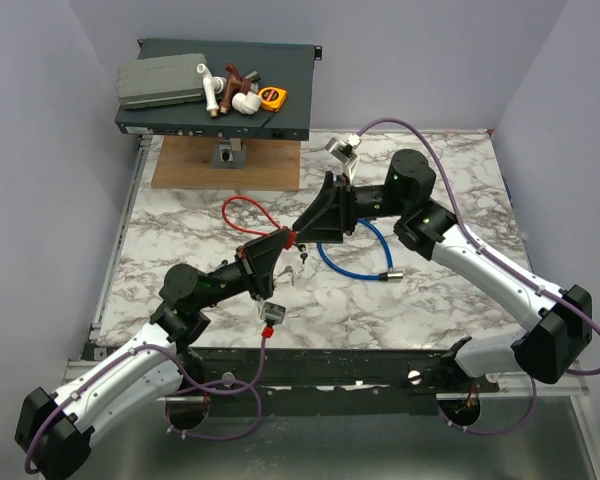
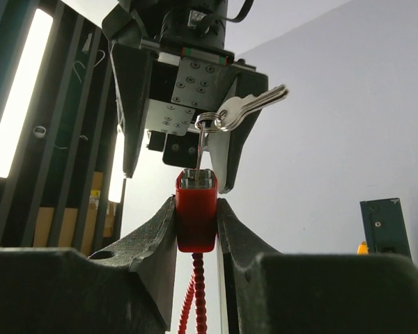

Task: Unlock with the key
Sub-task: Unlock the lock.

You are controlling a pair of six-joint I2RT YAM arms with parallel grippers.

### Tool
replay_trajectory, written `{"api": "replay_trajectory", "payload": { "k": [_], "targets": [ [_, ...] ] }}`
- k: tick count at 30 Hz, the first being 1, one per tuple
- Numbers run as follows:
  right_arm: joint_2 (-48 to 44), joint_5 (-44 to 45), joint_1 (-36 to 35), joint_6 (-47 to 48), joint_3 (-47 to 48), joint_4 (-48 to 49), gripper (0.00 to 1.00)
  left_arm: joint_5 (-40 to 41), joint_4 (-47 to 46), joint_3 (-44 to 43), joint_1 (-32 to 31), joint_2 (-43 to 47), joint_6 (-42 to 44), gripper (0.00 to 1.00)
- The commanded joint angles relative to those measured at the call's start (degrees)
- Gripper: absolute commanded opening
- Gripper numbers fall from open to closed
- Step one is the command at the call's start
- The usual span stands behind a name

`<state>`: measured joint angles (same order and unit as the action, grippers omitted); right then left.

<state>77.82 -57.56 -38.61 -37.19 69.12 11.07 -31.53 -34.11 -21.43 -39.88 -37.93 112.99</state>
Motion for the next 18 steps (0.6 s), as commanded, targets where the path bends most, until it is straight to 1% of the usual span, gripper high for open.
{"api": "replay_trajectory", "payload": {
  "k": [1, 4, 12, 14, 18],
  "targets": [
    [1.2, -2.5, 0.1, -2.7, -1.5, 3.5, 0.55, 1.9, -0.5, -3.1, -0.4, -0.2, 1.3, 0.00],
    [1.8, -2.8, 0.1, -3.0, -1.1, 3.4, 0.52, 2.0, -0.4, -3.0, -0.4, -0.1, 1.7, 0.00],
    [2.4, -3.1, 0.0, -4.4, 0.1, 4.2, 0.32, 1.4, 0.8, -2.4, -0.5, 0.4, 3.2, 0.00],
    [2.6, -3.2, -0.1, -5.0, 0.5, 4.5, 0.30, 1.3, 1.1, -2.2, -0.4, 0.3, 3.4, 0.00],
    [2.3, -3.8, -0.4, -5.4, 0.5, 6.0, 0.29, 1.0, 1.6, -1.7, -0.4, 0.4, 3.9, 0.00]
  ]
}}
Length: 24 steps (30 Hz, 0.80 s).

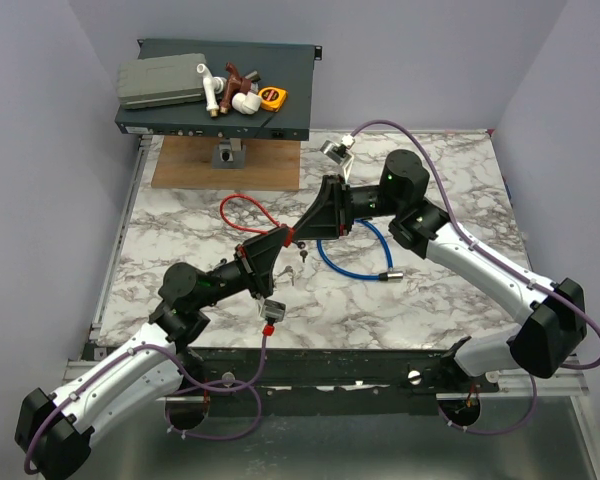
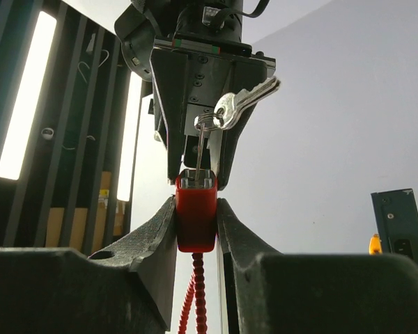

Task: Unlock with the key
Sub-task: Unlock the lock.

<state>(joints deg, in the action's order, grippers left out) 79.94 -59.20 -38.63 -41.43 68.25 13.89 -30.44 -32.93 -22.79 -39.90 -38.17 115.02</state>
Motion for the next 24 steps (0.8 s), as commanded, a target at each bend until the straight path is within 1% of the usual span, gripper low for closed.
{"api": "replay_trajectory", "payload": {
  "k": [1, 5, 7, 13, 17, 21, 22, 23, 24],
  "targets": [
    [0.1, -2.1, -0.5, -1.2, 1.0, 3.7, 0.28, -0.1, 0.7, -0.5, -0.4, 0.7, 2.0, 0.00],
    [0.3, -2.3, -0.6, -1.7, 1.1, 4.4, 0.28, -0.1, 1.9, -0.4, -0.4, 0.9, 2.5, 0.00],
    [0.6, -2.8, -0.9, -2.1, 1.2, 5.0, 0.31, -0.2, 2.1, -0.2, -0.4, 0.9, 3.0, 0.00],
    [1.3, -2.3, -1.2, -2.4, 1.8, 4.5, 0.31, 0.1, 3.1, -0.3, -0.4, 0.8, 3.9, 0.00],
    [1.3, -1.0, -1.3, -1.0, 2.0, 3.0, 0.19, 0.6, 3.6, -0.4, -0.4, 0.6, 3.9, 0.00],
    [1.7, 0.4, -1.3, 0.6, 2.8, 0.9, 0.01, 0.7, 3.2, -0.6, -0.4, 0.5, 2.3, 0.00],
    [1.7, 0.7, -1.4, 1.3, 3.0, 0.0, 0.01, 1.0, 3.2, -0.6, -0.4, 0.5, 1.4, 0.07],
    [1.6, 1.0, -1.3, 2.0, 3.4, -0.7, 0.01, 1.4, 3.3, -0.7, -0.4, 0.7, 0.2, 0.21],
    [1.5, 1.4, -1.3, 2.8, 3.6, -1.7, 0.01, 1.7, 3.5, -0.8, -0.4, 0.9, -1.7, 0.32]
  ]
}}
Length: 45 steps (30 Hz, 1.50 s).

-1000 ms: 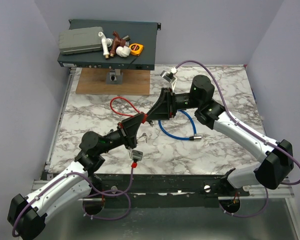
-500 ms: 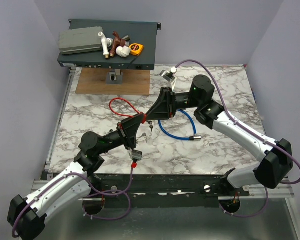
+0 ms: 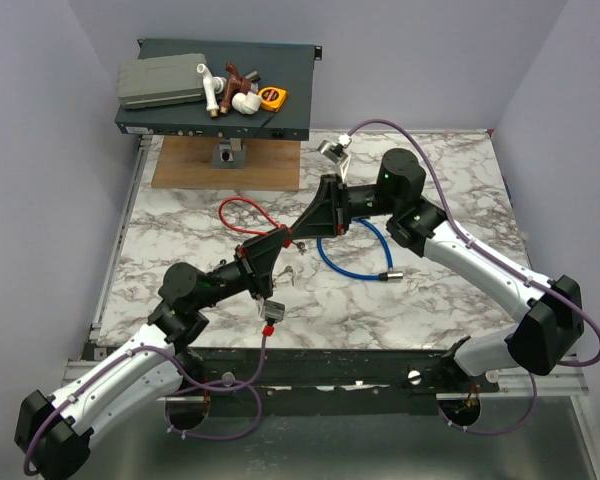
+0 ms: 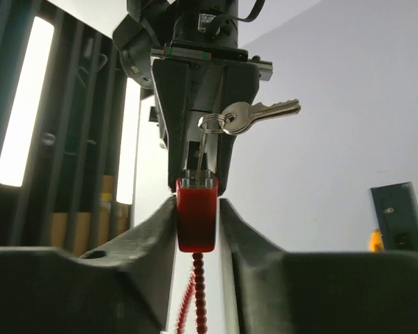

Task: Unlock with the key
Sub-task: Unlock the lock.

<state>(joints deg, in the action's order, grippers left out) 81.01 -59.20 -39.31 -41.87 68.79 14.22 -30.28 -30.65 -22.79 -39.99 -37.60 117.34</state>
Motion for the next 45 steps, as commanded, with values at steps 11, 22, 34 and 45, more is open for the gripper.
{"api": "replay_trajectory", "payload": {
  "k": [11, 22, 34, 45],
  "targets": [
    [1.1, 4.9, -0.6, 13.2, 9.9, -16.0, 0.01, 5.2, 15.9, -2.9, -1.4, 5.3, -14.0, 0.55],
    [0.9, 15.9, -0.7, 34.4, 14.5, -34.8, 0.01, 5.2, 47.2, -23.9, -3.3, 3.2, -48.0, 0.98],
    [-0.1, 26.9, -6.3, 44.2, 16.4, -41.7, 0.01, -2.6, 68.0, -36.9, -3.0, -7.2, -59.5, 0.99],
    [-4.2, 31.5, -9.6, 46.9, 15.2, -45.4, 0.01, -3.2, 76.4, -47.4, 1.0, -16.9, -57.4, 0.99]
  ]
}}
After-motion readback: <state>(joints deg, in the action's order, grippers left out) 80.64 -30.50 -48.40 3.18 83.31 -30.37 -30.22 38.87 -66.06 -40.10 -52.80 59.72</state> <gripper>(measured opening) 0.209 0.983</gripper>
